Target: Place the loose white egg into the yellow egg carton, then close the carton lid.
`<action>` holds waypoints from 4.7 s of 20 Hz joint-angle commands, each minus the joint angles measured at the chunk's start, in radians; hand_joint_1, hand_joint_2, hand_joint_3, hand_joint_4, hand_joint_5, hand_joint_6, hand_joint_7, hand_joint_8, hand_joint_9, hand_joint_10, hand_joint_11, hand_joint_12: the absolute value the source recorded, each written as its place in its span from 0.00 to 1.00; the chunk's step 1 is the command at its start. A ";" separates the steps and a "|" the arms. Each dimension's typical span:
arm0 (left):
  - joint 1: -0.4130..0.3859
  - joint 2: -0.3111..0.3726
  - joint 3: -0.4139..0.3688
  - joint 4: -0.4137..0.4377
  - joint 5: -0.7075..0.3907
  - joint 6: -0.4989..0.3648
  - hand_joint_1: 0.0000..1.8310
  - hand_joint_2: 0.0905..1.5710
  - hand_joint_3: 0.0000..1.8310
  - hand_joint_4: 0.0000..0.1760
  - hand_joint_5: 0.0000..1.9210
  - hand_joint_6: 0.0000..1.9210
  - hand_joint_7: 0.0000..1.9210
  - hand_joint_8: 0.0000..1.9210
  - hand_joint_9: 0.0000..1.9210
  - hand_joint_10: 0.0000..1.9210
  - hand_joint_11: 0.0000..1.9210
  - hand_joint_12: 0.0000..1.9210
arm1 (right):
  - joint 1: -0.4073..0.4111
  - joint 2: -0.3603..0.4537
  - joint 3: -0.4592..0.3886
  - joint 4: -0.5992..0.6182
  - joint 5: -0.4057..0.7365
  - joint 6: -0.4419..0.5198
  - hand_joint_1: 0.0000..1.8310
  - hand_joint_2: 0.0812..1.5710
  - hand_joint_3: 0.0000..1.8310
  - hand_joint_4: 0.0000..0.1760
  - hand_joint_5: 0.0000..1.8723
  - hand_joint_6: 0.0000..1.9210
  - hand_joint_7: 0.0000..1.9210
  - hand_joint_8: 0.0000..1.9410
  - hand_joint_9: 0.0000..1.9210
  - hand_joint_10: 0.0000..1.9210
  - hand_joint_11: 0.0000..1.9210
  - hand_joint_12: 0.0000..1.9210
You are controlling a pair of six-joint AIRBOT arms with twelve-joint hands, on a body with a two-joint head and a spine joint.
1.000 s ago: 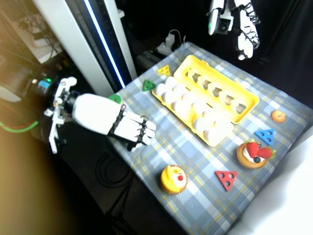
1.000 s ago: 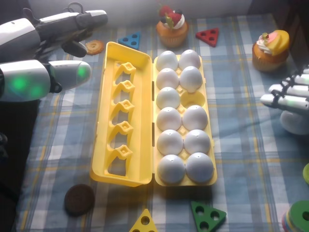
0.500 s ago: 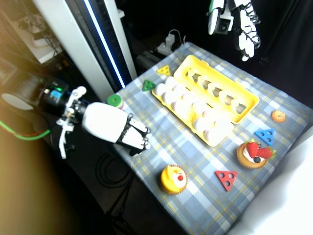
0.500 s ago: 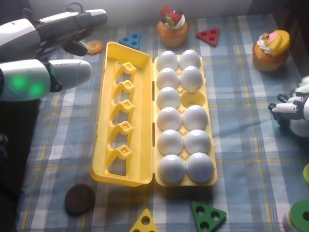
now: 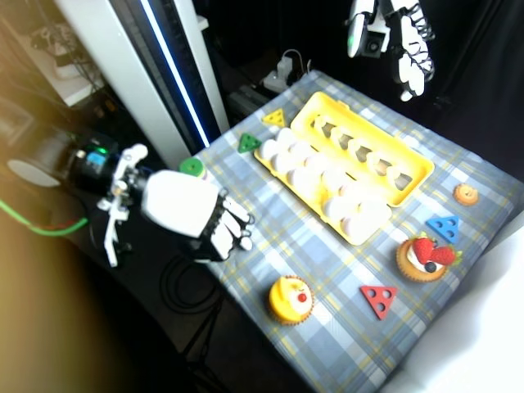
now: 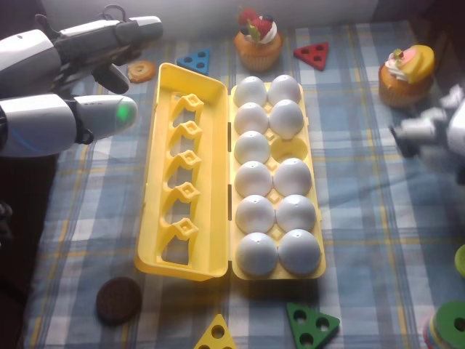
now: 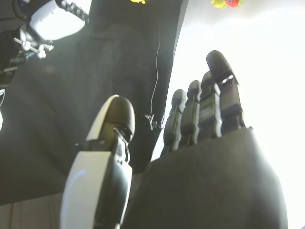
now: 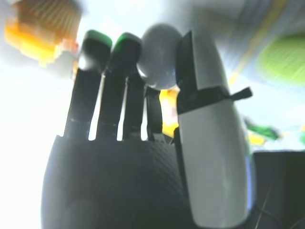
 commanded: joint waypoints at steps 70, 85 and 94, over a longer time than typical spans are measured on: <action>0.236 -0.209 0.202 0.096 -0.288 -0.775 0.08 0.74 0.00 0.34 0.00 0.00 0.00 0.00 0.14 0.01 0.00 0.75 | -0.004 0.236 -0.211 -0.024 0.437 -0.112 0.25 0.82 0.00 0.68 0.00 0.00 0.00 0.00 0.00 0.00 0.00 0.00; 0.100 -0.273 0.211 0.224 -0.294 -0.779 0.07 0.72 0.00 0.66 0.00 0.00 0.00 0.00 0.15 0.01 0.00 0.76 | -0.013 0.251 -0.217 -0.012 0.474 -0.112 0.26 0.82 0.00 0.44 0.00 0.00 0.00 0.00 0.00 0.00 0.00 0.08; -0.105 -0.414 0.315 0.602 -0.103 -1.001 0.00 0.79 0.01 0.02 0.00 0.00 0.00 0.00 0.15 0.01 0.05 0.74 | -0.023 0.264 -0.223 -0.010 0.501 -0.112 0.27 0.84 0.01 0.42 0.00 0.00 0.00 0.00 0.00 0.00 0.00 0.00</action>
